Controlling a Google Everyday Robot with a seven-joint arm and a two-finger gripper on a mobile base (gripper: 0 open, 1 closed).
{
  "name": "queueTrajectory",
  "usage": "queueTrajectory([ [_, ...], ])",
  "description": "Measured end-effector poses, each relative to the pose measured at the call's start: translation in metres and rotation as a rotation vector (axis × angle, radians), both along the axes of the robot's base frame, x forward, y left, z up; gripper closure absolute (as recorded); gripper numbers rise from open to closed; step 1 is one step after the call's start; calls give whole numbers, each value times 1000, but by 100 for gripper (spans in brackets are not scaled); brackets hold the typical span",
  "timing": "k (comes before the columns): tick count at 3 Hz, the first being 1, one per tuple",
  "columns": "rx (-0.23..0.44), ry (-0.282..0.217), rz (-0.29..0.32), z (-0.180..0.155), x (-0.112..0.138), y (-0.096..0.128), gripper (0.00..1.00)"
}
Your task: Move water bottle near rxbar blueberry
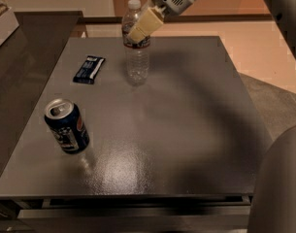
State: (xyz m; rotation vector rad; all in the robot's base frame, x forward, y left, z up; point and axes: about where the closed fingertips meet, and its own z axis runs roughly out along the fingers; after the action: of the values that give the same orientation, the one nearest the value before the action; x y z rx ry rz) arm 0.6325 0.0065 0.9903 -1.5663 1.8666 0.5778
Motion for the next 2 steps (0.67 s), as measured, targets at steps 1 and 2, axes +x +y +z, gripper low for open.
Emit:
queueTrajectory([
  [1, 7, 13, -37, -1, 8, 16, 100],
  [2, 25, 26, -71, 0, 8, 30, 100],
])
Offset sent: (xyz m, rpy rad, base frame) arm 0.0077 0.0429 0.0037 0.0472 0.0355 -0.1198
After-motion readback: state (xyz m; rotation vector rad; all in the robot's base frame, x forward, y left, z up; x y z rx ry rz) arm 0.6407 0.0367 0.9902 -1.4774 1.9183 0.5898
